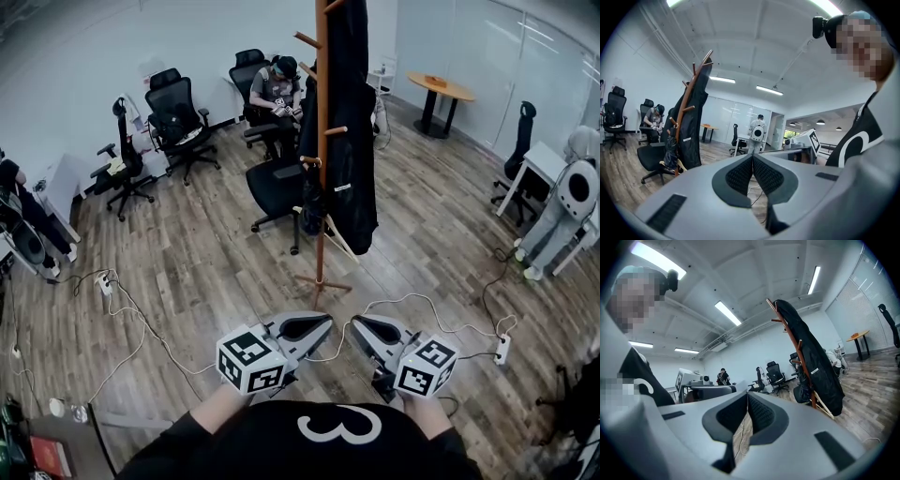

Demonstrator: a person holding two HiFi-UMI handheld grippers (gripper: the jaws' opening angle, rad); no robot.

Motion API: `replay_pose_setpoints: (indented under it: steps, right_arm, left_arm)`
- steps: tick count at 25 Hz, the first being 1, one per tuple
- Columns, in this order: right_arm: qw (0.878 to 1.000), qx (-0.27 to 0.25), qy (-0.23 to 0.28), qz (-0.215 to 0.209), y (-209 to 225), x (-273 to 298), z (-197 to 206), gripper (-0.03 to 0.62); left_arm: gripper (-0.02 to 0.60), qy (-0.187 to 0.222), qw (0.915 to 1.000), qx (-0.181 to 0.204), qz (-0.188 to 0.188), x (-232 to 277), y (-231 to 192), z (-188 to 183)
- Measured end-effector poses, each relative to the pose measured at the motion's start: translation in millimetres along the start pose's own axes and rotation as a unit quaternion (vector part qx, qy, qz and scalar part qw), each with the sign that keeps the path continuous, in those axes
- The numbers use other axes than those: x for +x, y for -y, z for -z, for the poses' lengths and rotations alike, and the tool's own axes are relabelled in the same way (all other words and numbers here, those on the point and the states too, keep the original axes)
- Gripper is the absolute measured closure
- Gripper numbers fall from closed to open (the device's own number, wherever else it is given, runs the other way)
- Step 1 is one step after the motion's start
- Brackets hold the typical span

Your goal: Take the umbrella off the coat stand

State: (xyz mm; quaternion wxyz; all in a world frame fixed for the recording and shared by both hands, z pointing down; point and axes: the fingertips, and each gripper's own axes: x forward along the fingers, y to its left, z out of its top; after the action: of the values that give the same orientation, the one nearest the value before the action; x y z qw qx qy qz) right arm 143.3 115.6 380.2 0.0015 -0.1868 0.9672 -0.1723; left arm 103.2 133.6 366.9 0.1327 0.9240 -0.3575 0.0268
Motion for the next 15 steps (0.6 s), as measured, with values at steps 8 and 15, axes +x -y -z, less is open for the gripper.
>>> replay_pose_setpoints:
  steps: [8,15]
  right_arm:
    - [1.000,-0.007,0.009,-0.006,15,-13,-7,0.568]
    - [1.000,-0.001,0.005,-0.007,34,-13,-2,0.568]
  left_arm:
    - [0.565,0.005,0.9999,0.010,-0.005,20,6,-4]
    - [0.565,0.004,0.9999,-0.001,-0.011,34,-4,4]
